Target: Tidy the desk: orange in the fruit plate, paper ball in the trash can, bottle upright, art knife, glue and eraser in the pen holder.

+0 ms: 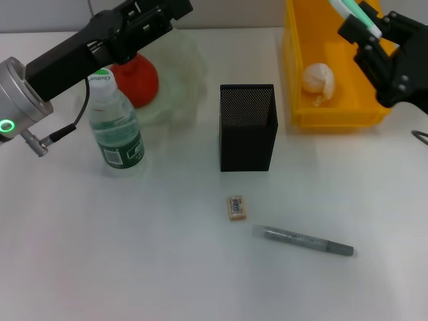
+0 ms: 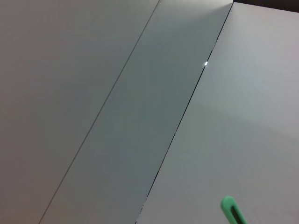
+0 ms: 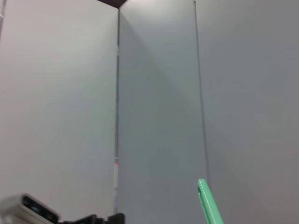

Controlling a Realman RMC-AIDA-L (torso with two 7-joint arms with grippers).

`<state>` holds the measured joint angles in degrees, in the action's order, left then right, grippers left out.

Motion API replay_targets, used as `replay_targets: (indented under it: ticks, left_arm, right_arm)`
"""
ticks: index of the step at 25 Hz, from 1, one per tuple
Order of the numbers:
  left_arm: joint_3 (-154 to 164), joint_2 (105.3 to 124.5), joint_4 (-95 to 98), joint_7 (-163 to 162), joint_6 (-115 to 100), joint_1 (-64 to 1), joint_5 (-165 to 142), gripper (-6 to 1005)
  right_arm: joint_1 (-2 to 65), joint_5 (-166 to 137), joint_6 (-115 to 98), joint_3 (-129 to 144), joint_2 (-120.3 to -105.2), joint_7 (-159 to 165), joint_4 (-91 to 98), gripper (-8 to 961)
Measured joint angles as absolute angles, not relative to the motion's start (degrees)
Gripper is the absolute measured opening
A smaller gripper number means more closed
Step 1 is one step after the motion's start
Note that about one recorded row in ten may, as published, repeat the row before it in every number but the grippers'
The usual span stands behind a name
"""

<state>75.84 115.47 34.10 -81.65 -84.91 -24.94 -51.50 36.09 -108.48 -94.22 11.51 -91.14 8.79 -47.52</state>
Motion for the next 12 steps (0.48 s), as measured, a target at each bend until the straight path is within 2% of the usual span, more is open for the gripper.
replay_targets:
  ticks: [4, 8, 10, 12]
  left_arm:
    - [75.8, 115.56, 34.1, -81.6, -84.9, -25.0, -51.5, 667]
    - [75.8, 115.57, 34.1, -81.7, -84.9, -25.0, -51.5, 667]
    - [75.8, 115.59, 34.1, -81.7, -84.9, -25.0, -51.5, 667]
    - [75.8, 115.63, 34.1, -81.7, -84.9, -25.0, -51.5, 667]
  right_arm:
    - [35.7, -109.6, -97.1, 11.8, -92.33, 15.1, -41.6, 197]
    - [35.1, -112.1, -101.6, 11.7, -94.81, 25.1, -31.7, 198]
    - [34.6, -112.9, -104.3, 11.5, -97.17, 31.1, -24.5, 198]
    - [34.0, -113.0, -107.1, 11.5, -100.64, 37.4, -15.4, 199]
